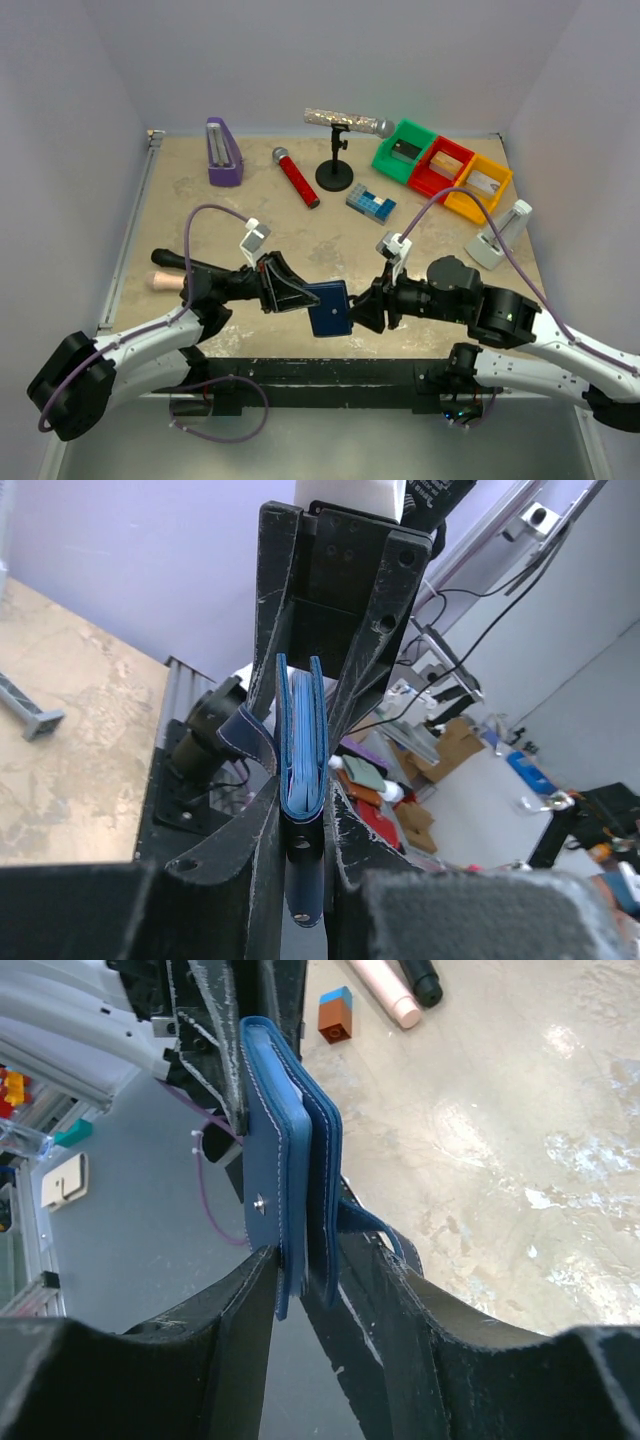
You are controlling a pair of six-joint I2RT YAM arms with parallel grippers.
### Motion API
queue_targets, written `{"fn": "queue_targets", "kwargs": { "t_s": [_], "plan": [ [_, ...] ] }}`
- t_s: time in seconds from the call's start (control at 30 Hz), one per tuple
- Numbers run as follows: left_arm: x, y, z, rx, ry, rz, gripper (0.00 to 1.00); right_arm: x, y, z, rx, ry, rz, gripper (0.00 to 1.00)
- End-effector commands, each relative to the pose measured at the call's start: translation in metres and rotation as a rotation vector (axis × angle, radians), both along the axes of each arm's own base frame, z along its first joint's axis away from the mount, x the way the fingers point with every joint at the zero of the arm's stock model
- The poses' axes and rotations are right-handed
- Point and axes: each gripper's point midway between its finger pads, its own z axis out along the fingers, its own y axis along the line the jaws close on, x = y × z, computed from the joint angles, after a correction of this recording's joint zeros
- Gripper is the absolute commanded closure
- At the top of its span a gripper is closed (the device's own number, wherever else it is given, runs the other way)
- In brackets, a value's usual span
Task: Take the credit cards out of the card holder
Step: Open the card holder at the center of the board.
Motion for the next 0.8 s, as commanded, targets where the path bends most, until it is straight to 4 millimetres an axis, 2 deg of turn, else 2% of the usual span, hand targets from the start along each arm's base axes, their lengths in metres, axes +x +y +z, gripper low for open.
{"fn": "queue_targets", "kwargs": {
  "t_s": [0.0,0.17,0.27,0.77],
  "plan": [
    [-0.028,0.013,0.039,-0.162,-0.146,-0.112,1.0,-0.001,0.007,0.015,0.083,-0.002,0.018,0.53],
    [-0.028,0.012,0.036,-0.162,-0.127,-0.127,1.0,-0.007,0.01,0.032,0.193,0.011,0.039,0.42],
    [-0.03,0.015,0.039,-0.174,-0.144,-0.121,1.0,-0.007,0.008,0.036,0.23,0.03,0.037,0.4],
    [-0.042,0.025,0.047,-0.197,-0.182,-0.114,1.0,-0.002,0.012,0.034,0.293,0.092,0.021,0.45]
  ]
}}
